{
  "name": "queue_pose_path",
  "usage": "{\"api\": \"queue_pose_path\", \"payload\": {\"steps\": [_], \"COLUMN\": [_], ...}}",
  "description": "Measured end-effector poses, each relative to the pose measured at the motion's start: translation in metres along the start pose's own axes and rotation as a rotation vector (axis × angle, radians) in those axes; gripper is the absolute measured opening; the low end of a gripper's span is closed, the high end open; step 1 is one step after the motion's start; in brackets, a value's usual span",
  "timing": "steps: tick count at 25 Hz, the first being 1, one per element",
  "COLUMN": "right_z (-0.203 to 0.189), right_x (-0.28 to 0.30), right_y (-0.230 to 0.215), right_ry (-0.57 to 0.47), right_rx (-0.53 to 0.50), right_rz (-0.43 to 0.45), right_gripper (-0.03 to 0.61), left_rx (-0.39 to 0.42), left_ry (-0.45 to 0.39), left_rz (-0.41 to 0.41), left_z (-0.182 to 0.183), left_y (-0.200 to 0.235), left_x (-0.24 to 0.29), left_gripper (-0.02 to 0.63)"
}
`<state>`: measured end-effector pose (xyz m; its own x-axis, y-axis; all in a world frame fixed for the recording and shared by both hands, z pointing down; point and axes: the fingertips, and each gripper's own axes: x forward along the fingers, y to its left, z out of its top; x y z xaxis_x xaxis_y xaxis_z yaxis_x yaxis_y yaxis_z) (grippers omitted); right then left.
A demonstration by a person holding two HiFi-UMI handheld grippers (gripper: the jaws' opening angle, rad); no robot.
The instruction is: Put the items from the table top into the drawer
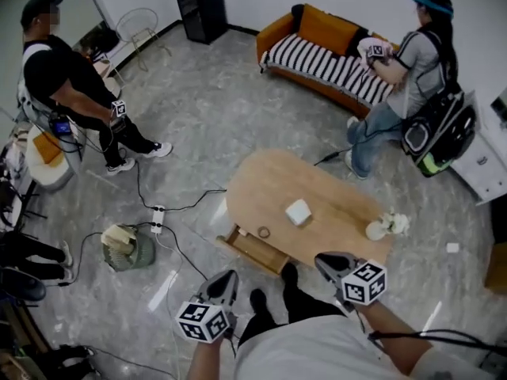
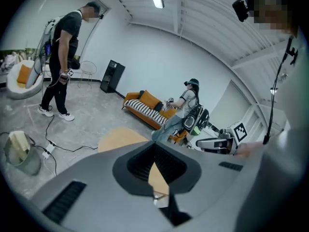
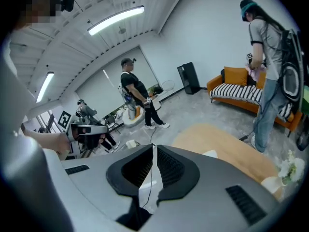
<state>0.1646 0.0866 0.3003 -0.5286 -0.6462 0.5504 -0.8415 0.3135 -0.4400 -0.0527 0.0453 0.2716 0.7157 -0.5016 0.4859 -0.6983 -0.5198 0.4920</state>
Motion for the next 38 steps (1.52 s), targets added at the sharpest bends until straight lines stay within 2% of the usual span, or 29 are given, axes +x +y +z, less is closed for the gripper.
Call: {"api": "queue_pose_path", "payload": {"steps": [8, 17, 27, 33, 38], "right_z": [-0.004, -0.026, -0.051, -0.071, -0.092], "right_x": [0.034, 0.080, 0.129, 0.166, 0.196], "right_y": [-0.030, -0.022, -0.026, -0.040, -0.053], "right_ry": [0.131, 0.267, 0.348, 0.374, 0.394], "right_rx": [-0.053, -0.098, -0.101, -0.100, -0.073], "right_rz": [0.133, 0.248, 0.220, 0.161, 0.136], "right_gripper": [0.051, 0.051, 0.051, 0.051, 0.051], "left_rx": [-0.036, -0.068, -0.092, -0.073, -0.089], "left_ry": [0.018, 0.039, 0.103, 0.174, 0.217], "left_rz": [0.126, 0.205, 0.206, 0.168, 0.136], "left_z": [-0.019, -0.031, -0.059, -0.088, -0.113], "left_y": [-0.002, 0.010, 0.044, 0.068, 0.083], "left_x": [0.031, 0.034, 0.038, 0.051, 0.070], "left_gripper": [0.000, 0.000, 0.000, 0.000, 0.000]}}
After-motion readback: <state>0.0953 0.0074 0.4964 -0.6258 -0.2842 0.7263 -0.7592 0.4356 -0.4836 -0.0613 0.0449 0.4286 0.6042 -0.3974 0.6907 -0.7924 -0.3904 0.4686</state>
